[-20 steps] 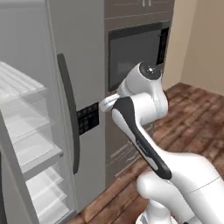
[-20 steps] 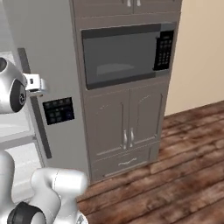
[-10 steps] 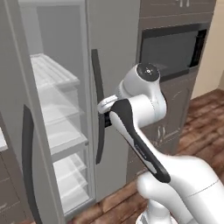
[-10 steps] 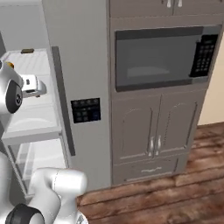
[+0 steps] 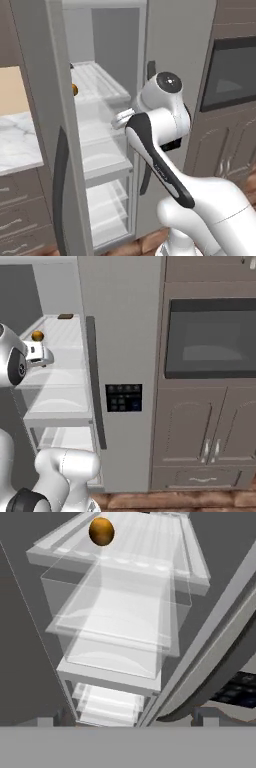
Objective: Pick up the mango and kiwi from the fridge and place one fruit on each plate on the dining counter.
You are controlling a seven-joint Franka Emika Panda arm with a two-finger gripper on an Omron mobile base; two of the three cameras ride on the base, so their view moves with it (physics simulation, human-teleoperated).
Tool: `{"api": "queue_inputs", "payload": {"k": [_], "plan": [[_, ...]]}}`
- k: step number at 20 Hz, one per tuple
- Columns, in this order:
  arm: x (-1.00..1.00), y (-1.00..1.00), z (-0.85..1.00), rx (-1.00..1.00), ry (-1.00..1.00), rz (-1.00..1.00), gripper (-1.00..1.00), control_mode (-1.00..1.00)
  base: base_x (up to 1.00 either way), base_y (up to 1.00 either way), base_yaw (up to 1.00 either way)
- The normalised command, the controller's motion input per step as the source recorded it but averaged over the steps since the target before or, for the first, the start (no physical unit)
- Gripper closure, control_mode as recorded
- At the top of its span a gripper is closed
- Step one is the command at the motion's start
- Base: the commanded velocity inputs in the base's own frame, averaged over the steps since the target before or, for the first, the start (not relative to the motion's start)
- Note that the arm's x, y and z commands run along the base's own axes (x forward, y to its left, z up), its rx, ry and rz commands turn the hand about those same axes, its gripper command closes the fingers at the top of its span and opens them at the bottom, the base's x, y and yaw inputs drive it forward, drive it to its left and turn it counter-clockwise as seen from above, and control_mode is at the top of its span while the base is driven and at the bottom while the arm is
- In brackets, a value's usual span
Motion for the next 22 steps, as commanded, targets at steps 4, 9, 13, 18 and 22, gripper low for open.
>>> {"api": "queue_inputs", "payload": {"k": [4, 9, 13, 18, 22], "plan": [[0.0, 0.0, 0.0, 0.0, 0.0, 0.0, -1.0, 1.0, 0.26, 0.28, 0.3], [0.0, 0.0, 0.0, 0.0, 0.0, 0.0, -1.0, 1.0, 0.39, 0.16, 0.22], [0.0, 0.0, 0.0, 0.0, 0.0, 0.0, -1.0, 1.0, 0.72, 0.13, 0.15], [0.07, 0.09, 0.04, 0.01, 0.0, 0.03, -1.0, -1.0, 0.28, 0.17, 0.06], [0.3, 0.06, 0.27, 0.08, 0.0, 0.05, -1.0, -1.0, 0.0, 0.0, 0.0]]}}
